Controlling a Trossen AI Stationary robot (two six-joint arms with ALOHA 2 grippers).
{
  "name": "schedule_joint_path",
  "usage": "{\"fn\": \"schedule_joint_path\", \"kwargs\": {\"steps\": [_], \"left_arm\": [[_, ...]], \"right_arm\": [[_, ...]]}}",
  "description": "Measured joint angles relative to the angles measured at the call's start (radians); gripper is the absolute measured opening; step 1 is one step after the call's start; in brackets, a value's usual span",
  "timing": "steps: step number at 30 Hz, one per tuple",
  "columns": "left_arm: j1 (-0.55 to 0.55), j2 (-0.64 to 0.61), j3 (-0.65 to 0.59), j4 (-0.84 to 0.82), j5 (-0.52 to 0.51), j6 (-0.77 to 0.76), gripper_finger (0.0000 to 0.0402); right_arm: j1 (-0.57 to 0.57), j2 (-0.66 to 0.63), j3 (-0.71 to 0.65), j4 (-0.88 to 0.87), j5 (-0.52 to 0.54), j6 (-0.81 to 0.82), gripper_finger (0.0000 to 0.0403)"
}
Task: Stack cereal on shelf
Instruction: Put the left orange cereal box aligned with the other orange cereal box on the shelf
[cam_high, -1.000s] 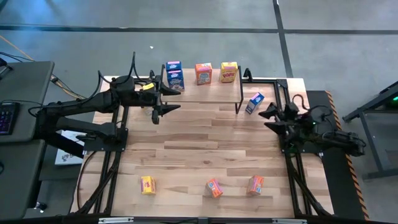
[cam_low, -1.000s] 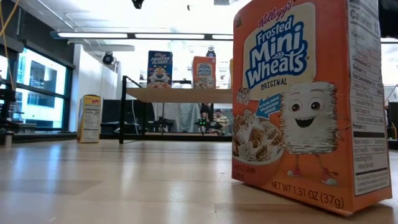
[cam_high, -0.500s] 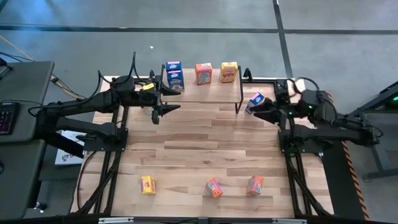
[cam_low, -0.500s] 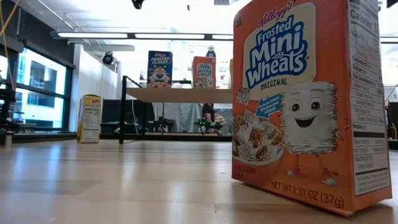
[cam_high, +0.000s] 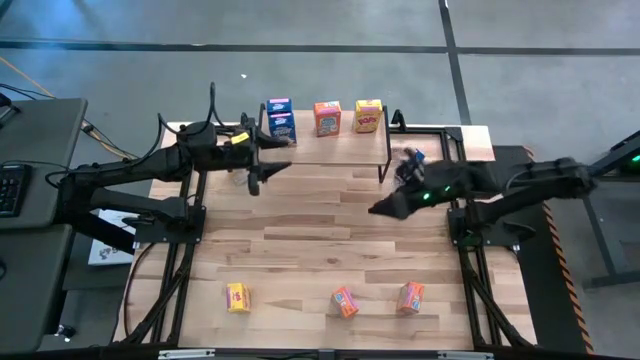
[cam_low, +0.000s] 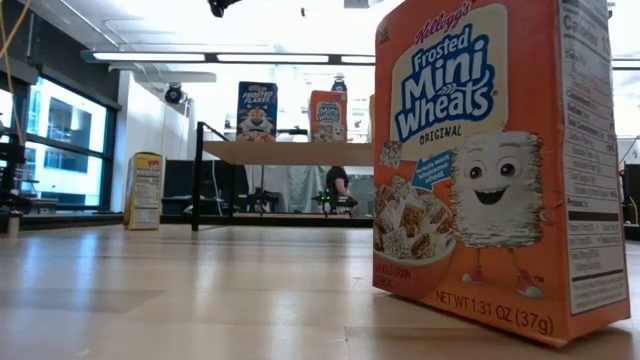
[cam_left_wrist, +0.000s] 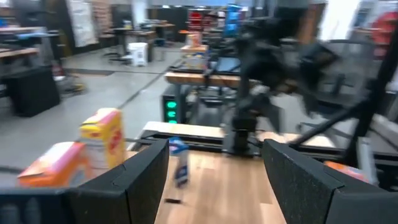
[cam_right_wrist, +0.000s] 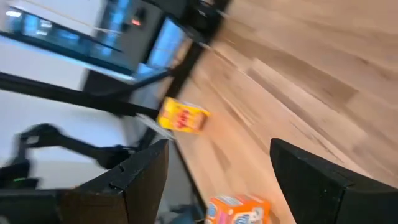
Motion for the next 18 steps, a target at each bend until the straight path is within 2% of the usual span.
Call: {"fn": "schedule_joint_path", "kwargs": {"steps": [5, 11, 18], "left_arm": [[0.0, 0.0, 0.0, 0.0, -0.087, 0.0, 0.0251], [0.0, 0.0, 0.0, -0.001, -0.096, 0.0, 0.0251], [0.0, 0.0, 0.0, -0.007, -0.096, 0.0, 0.0251]], "right_arm": [[0.12, 0.157, 0.086, -0.043, 0.098, 0.071, 0.0273], [0.201, 0.318, 0.176, -0.045, 0.104, 0.129, 0.0273], [0.278, 0.488, 0.301, -0.127, 0.119, 0.211, 0.0273]]}}
